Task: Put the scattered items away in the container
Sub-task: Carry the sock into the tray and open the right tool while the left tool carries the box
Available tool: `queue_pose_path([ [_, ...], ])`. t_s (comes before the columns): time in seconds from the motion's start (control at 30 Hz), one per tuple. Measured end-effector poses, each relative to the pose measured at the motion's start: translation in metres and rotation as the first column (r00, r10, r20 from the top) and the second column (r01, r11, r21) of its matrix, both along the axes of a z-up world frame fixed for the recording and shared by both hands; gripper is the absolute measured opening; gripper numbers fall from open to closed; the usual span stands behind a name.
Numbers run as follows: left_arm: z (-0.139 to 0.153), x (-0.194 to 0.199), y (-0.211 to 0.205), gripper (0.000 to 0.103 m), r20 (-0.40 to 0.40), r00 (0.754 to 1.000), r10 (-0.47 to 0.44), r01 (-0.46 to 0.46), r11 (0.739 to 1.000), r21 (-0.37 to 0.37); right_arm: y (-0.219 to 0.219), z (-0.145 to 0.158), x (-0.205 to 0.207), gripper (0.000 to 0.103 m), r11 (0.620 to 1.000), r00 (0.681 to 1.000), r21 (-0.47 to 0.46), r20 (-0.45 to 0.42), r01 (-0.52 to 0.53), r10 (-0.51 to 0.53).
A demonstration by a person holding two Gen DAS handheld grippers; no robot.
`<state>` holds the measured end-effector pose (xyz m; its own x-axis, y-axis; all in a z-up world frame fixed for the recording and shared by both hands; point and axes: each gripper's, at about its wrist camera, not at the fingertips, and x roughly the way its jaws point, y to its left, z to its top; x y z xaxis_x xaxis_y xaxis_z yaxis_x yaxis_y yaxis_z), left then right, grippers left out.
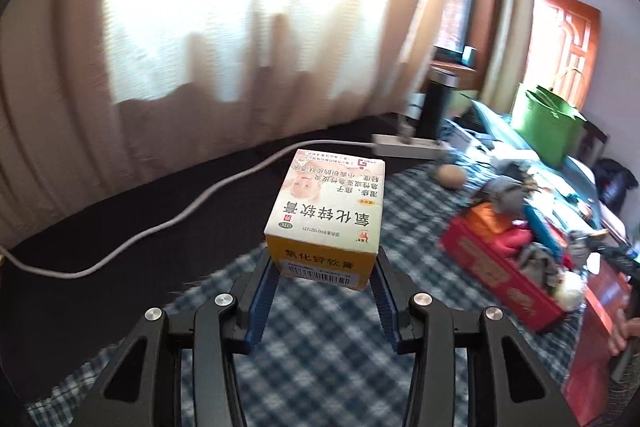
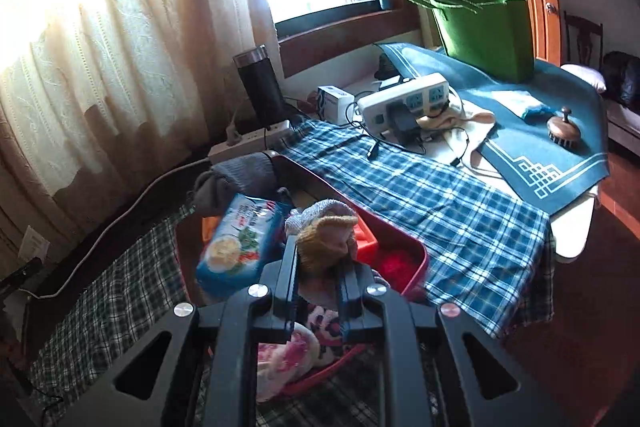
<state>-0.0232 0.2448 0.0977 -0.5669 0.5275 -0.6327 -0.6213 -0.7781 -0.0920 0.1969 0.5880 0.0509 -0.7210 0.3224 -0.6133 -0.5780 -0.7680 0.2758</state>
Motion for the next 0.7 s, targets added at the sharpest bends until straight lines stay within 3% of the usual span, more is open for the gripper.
queue_pose_path([
  [0.17,0.003,0.024,0.044,0.047,-0.003,0.996,-0.090,0.090,0.996,-0.010,0.006,-0.020,0.001,0.018,1.000,0.998,0.012,0.053,-0.017,0.016],
  [0.33,-0.001,0.035,0.087,0.047,0.057,0.979,-0.194,0.193,0.981,0.018,-0.003,-0.027,-0.008,0.017,0.991,0.992,0.118,0.115,-0.067,0.054],
  [0.43,-0.002,0.042,0.112,0.047,0.069,0.967,-0.244,0.243,0.970,0.022,-0.006,-0.023,-0.002,0.022,0.985,0.991,0.120,0.075,-0.124,0.115],
  [0.47,-0.003,0.042,0.119,0.047,0.072,0.964,-0.255,0.254,0.967,0.023,-0.006,-0.021,0.001,0.026,0.984,0.990,0.116,0.053,-0.135,0.129],
  [0.5,-0.004,0.042,0.125,0.047,0.077,0.961,-0.266,0.265,0.964,0.023,-0.004,-0.018,0.006,0.041,0.985,0.991,0.110,0.027,-0.136,0.134],
  [0.53,-0.005,0.041,0.131,0.047,0.085,0.957,-0.277,0.276,0.961,0.026,-0.003,-0.015,0.011,0.062,0.985,0.990,0.104,0.001,-0.137,0.138],
  [0.6,-0.006,0.042,0.144,0.047,0.100,0.948,-0.302,0.301,0.953,0.029,-0.001,-0.009,0.021,0.081,0.987,0.990,0.107,-0.058,-0.122,0.128],
  [0.7,-0.007,0.051,0.162,0.047,0.109,0.936,-0.333,0.333,0.943,0.023,0.001,-0.001,0.033,0.081,0.987,0.985,0.115,-0.122,-0.111,0.125],
])
